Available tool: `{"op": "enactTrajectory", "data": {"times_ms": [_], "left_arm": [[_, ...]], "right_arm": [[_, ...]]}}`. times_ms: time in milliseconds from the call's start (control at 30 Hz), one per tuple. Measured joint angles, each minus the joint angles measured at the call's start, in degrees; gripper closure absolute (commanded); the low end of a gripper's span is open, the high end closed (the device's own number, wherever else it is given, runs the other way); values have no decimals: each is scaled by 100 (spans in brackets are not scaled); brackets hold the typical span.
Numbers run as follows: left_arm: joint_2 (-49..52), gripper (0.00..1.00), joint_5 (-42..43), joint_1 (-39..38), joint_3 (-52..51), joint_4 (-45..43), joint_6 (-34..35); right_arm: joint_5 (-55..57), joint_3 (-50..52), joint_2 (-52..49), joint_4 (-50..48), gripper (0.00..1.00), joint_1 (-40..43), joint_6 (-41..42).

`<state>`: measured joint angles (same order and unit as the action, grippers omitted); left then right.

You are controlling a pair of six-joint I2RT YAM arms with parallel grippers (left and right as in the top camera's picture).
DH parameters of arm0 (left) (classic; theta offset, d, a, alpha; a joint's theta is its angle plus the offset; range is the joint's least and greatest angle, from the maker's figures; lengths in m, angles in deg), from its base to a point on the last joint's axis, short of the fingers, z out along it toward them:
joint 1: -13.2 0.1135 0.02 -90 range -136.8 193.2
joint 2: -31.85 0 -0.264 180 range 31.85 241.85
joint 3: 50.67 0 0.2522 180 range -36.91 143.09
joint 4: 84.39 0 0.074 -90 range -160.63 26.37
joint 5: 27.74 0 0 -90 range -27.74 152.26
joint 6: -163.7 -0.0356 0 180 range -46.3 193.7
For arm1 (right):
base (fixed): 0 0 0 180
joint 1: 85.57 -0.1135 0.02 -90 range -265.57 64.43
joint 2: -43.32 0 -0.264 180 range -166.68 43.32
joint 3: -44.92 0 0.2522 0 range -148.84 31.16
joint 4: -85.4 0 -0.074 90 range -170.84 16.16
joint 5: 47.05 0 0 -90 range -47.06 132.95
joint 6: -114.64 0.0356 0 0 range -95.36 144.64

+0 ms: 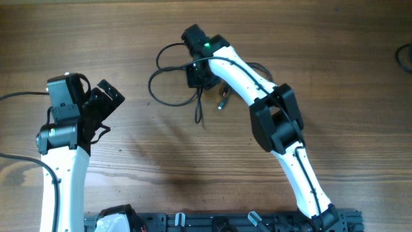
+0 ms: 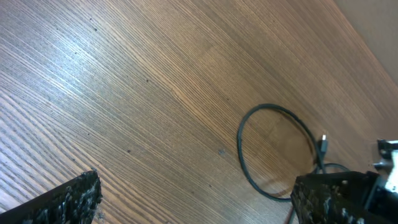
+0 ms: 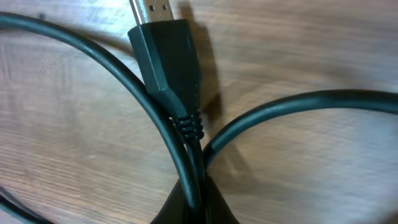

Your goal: Untangle cables

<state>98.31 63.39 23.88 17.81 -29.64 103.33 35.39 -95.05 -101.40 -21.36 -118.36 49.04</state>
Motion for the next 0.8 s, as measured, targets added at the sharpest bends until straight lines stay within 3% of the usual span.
{"op": "enactTrajectory", "data": {"times_ms": [133,367,500,633,800], "left_arm": [[0,0,0,0,0,17,0],[0,0,0,0,0,63,0],[0,0,0,0,0,61,0],[0,0,0,0,0,63,0],[0,0,0,0,0,63,0]], "right_arm": [[-105,0,553,79,96,404,-452],[-219,-44,2828,291,96,1283,-986],[-254,-70,3630,448,96,2057,-1108],[-249,-70,3976,713,96,3047,-1082],[-92,-48,4006,1388,96,4660,-374]]}}
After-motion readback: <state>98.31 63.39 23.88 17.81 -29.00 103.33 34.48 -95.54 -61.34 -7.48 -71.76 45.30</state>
